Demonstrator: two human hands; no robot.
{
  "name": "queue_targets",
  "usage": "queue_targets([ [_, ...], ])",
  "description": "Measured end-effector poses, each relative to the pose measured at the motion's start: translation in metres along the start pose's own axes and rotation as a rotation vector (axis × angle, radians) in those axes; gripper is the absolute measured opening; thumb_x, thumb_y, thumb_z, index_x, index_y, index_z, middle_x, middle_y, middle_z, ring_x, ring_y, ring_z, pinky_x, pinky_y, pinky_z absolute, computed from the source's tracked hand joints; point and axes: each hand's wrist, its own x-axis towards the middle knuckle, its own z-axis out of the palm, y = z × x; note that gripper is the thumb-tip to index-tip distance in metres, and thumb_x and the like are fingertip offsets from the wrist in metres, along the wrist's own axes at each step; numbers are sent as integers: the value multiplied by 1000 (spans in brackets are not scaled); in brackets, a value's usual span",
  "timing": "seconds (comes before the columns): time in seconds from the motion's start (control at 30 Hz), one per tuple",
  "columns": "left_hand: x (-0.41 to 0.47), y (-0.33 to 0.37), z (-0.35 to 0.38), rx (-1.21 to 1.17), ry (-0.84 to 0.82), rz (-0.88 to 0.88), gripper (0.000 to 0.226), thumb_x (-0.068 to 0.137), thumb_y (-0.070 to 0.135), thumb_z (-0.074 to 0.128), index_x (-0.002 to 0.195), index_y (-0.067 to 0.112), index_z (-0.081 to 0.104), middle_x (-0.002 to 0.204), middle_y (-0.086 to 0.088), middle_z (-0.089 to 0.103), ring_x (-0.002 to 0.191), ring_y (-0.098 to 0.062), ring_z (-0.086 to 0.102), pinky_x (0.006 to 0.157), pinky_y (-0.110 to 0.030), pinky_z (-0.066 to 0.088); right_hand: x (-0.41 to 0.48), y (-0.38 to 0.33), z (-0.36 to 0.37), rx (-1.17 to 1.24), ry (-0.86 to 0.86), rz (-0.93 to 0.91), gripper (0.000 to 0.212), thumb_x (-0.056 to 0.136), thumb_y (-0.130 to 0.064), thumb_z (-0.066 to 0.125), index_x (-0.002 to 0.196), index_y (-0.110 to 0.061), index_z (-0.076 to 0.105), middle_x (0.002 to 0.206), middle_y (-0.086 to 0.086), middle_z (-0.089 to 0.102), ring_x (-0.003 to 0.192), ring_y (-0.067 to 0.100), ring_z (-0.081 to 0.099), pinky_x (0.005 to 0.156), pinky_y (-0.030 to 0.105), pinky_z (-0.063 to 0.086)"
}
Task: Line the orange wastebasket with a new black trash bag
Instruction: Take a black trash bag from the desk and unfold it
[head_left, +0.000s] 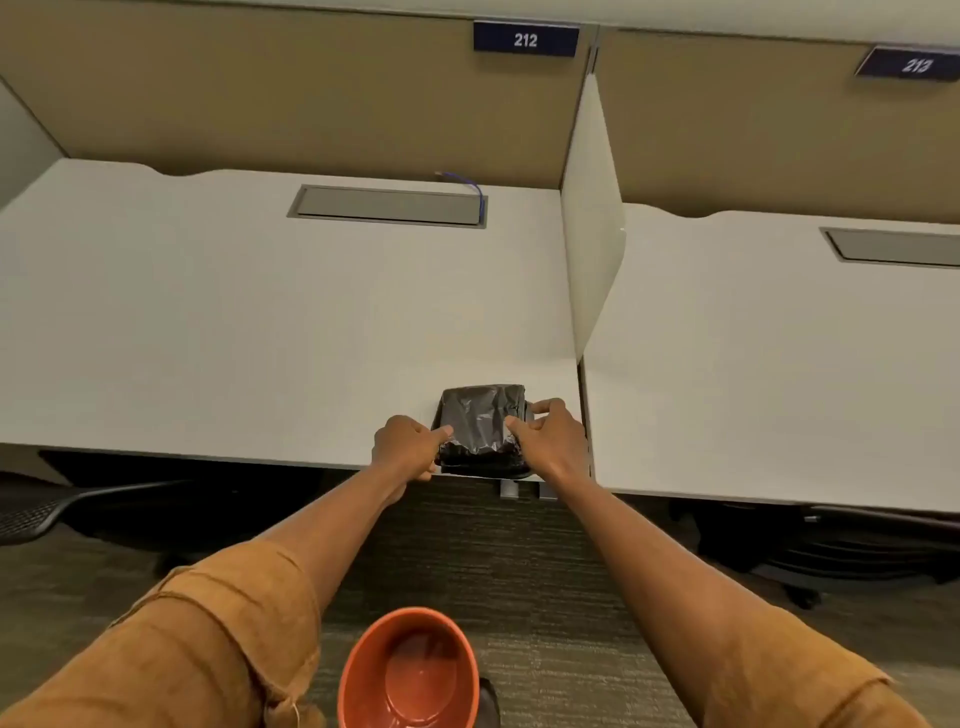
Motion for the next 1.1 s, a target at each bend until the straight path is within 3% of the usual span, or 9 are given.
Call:
queue_targets([
  [0.2,14,4,18,-11,13,-68,29,97,33,82,99,5,77,92,-13,78,76,-24,74,85,-42,70,21,7,15,-10,-26,124,67,81,-63,78,130,-22,57,109,-3,62,96,20,62,79,37,51],
  [0.43,13,4,28,-164,72,-157,17,96,25,84,95,9,81,110,-15,81,81,-22,66,67,-34,59,32,12,26,107,68,85,45,86,-41,86,123,-21,72,116,-2,76,105,20,70,82,33,55],
  [0.5,11,4,28,-286,84,-188,24,95,33,85,93,10,78,113,-15,81,85,-22,71,61,-31,57,28,14,27,222,99,60,32,85,-38,87,111,-27,73,99,-10,75,96,16,71,73,28,53],
  [0.57,8,2,25,-455,71,-232,41,92,49,84,102,9,79,107,-13,83,88,-25,78,58,-31,62,23,18,28,412,72,59,29,84,-31,88,108,-22,75,94,-6,76,95,18,74,80,33,60],
  [0.63,4,2,20,-596,27,-254,59,85,64,84,106,9,80,99,-13,86,89,-27,82,64,-34,67,15,18,26,637,-27,59,26,84,-19,88,108,-15,77,95,5,80,94,26,78,87,40,65],
  [0.77,0,-2,3,-734,-80,-252,80,71,74,88,118,10,78,112,-15,85,109,-35,79,101,-51,64,-12,25,18,764,-214,-29,14,86,-7,84,95,-15,79,94,7,81,90,26,79,78,33,64],
  [0.83,-5,-5,-5,-761,-132,-224,74,73,61,93,121,6,79,117,-19,84,113,-37,78,106,-52,60,-29,33,15,754,-280,-92,10,86,-6,82,88,-15,77,90,8,80,83,24,77,74,30,63],
  [0.97,-25,-15,-8,-734,-107,-185,34,79,19,94,105,0,84,108,-20,85,95,-29,77,82,-38,65,-64,46,13,718,-327,-146,18,79,-10,78,70,-24,71,74,-2,72,71,11,71,63,20,56],
  [1.1,-56,-25,-12,-772,-137,-160,9,80,6,81,89,7,81,92,-19,77,94,-34,70,103,-52,57,-94,53,17,857,-376,-86,20,92,-36,69,85,-19,75,83,0,73,81,17,69,71,31,57],
])
